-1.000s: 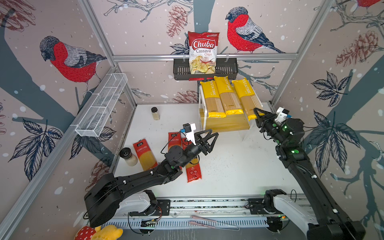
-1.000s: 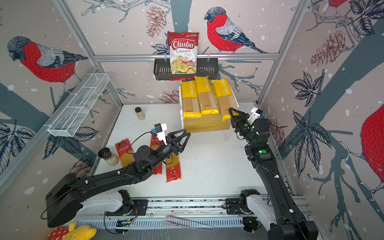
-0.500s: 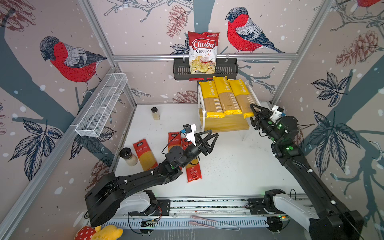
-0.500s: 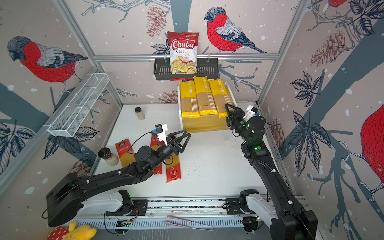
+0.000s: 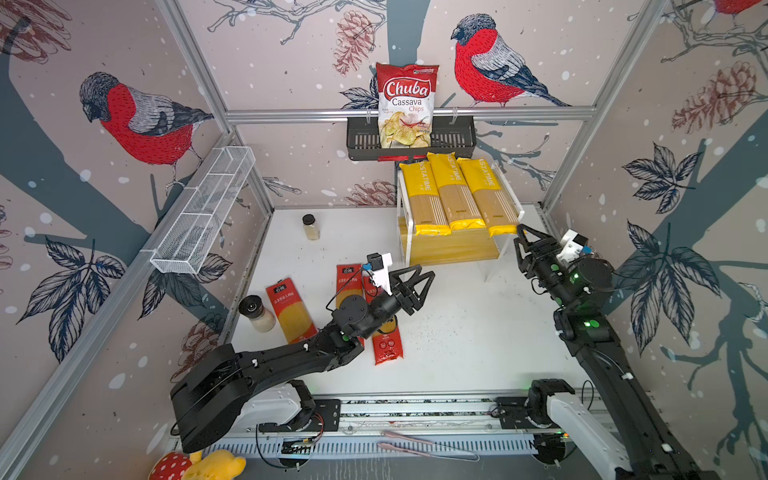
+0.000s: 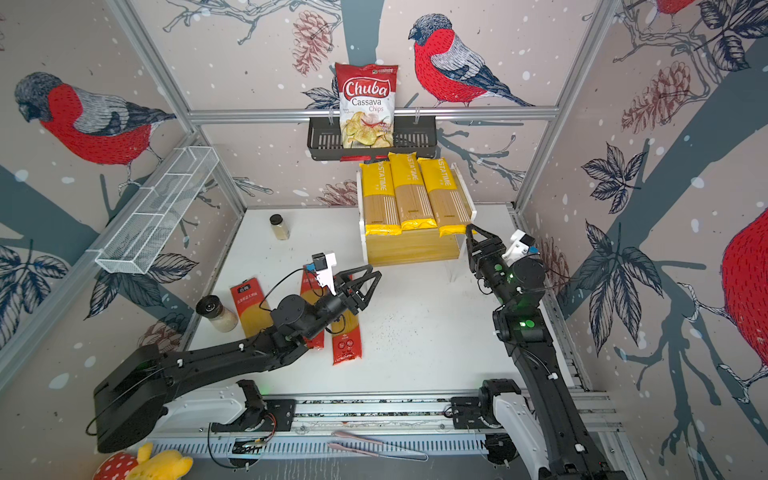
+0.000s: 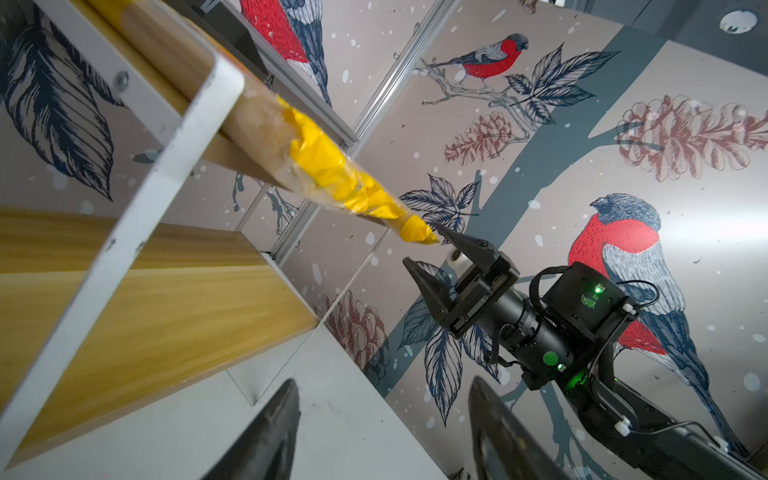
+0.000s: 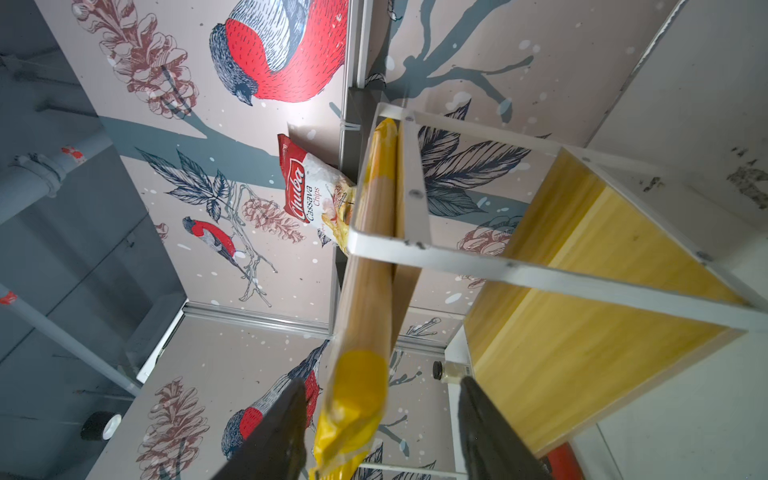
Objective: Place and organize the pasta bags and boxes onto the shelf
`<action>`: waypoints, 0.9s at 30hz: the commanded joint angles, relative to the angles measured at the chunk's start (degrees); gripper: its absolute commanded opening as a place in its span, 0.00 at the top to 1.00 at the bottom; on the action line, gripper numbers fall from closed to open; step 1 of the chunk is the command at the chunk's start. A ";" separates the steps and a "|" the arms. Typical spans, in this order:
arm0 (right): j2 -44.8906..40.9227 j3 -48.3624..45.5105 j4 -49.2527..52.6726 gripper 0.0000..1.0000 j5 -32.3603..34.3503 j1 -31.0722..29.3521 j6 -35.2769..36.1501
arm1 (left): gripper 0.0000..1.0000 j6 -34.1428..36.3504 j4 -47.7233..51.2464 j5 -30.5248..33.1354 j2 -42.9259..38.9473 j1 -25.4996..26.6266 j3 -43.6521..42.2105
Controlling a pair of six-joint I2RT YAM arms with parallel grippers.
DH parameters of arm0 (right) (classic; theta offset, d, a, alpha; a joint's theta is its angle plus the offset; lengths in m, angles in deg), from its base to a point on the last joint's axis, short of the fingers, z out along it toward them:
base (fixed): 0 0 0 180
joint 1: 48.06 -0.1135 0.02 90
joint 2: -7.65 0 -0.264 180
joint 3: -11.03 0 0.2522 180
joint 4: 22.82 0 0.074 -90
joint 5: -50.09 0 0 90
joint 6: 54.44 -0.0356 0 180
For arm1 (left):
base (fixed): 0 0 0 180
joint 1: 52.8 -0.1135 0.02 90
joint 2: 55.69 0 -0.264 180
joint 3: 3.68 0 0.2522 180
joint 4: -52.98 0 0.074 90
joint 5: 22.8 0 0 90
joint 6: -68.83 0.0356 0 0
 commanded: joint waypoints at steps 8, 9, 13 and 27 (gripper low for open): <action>5.98 3.43 -5.17 0.58 -6.05 -0.63 0.77 | 0.36 1.14 -0.43 2.65 0.70 2.08 -3.19; 6.52 3.63 -5.61 0.60 -5.98 -0.93 0.75 | 0.36 1.06 -0.56 2.76 0.73 2.08 -3.52; 8.49 4.68 -8.15 0.68 -5.19 -2.25 0.00 | 0.36 1.26 -0.57 3.02 0.88 2.08 -3.77; 14.60 6.98 -13.13 0.83 -2.80 -2.81 -0.72 | 0.36 0.83 -1.31 4.45 0.11 2.34 -5.95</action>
